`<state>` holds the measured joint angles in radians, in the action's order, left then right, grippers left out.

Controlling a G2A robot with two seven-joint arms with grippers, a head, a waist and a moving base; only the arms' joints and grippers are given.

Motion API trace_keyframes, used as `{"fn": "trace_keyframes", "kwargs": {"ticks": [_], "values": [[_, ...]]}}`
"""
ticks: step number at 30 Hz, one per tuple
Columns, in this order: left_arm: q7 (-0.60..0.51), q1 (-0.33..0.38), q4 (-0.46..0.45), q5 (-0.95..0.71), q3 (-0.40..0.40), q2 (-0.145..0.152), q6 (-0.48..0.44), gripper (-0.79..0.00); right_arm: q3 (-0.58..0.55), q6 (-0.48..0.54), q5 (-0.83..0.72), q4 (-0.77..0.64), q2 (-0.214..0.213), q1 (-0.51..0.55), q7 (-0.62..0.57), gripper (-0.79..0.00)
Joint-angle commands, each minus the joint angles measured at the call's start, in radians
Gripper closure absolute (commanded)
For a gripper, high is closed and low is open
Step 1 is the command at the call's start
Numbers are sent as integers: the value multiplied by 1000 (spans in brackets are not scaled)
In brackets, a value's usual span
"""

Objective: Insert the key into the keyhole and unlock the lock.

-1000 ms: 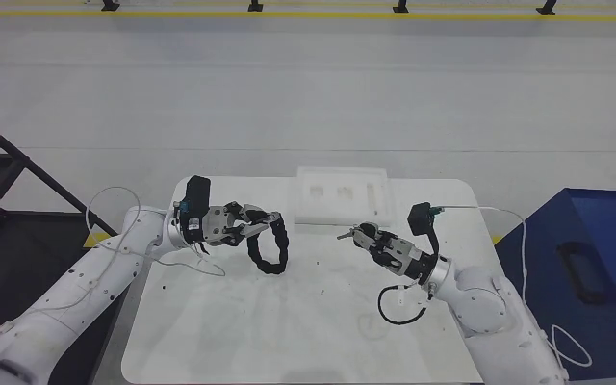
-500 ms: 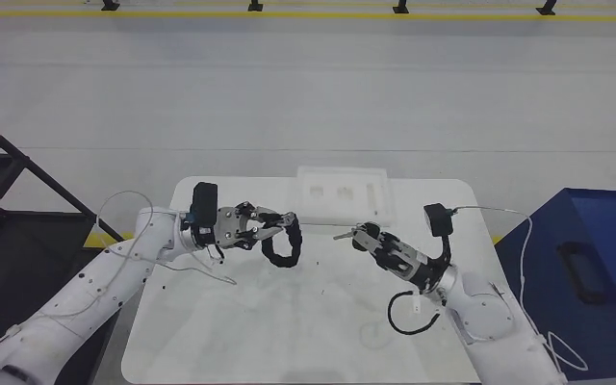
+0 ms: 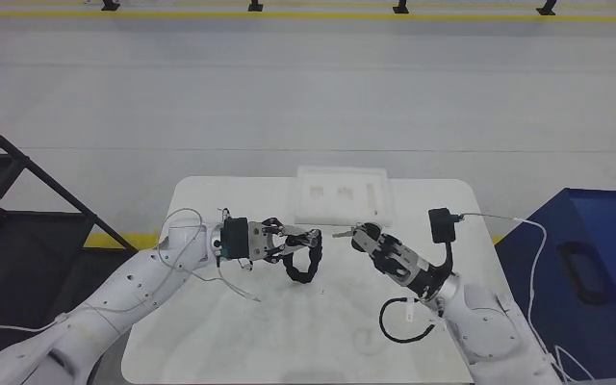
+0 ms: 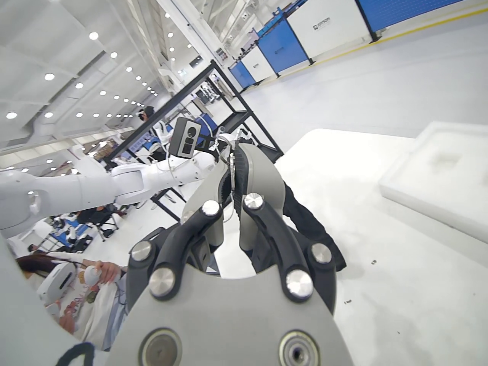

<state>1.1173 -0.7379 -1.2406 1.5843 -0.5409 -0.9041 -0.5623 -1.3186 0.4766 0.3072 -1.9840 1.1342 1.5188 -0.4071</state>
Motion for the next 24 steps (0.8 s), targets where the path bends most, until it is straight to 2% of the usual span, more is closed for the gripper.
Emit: {"fn": "trace_keyframes", "kwargs": {"ticks": [1, 7, 11, 18, 24], "values": [[-7, 4, 19, -9, 8, -15, 9, 0, 16, -31, 70, -22, 2, 9, 33, 0], [-37, 15, 61, -30, 19, -47, -19, 0, 55, -115, 306, -81, 6, 26, 82, 0], [-57, 16, 83, -52, 14, -61, -40, 0, 84, -166, 404, -113, 8, 35, 103, 0], [-41, 17, 107, -42, 7, -73, -103, 0, 96, -185, 494, -117, 9, 26, 104, 0], [-29, 17, 122, -23, 0, -80, -132, 0, 105, -184, 511, -119, 9, 22, 100, 0]]}}
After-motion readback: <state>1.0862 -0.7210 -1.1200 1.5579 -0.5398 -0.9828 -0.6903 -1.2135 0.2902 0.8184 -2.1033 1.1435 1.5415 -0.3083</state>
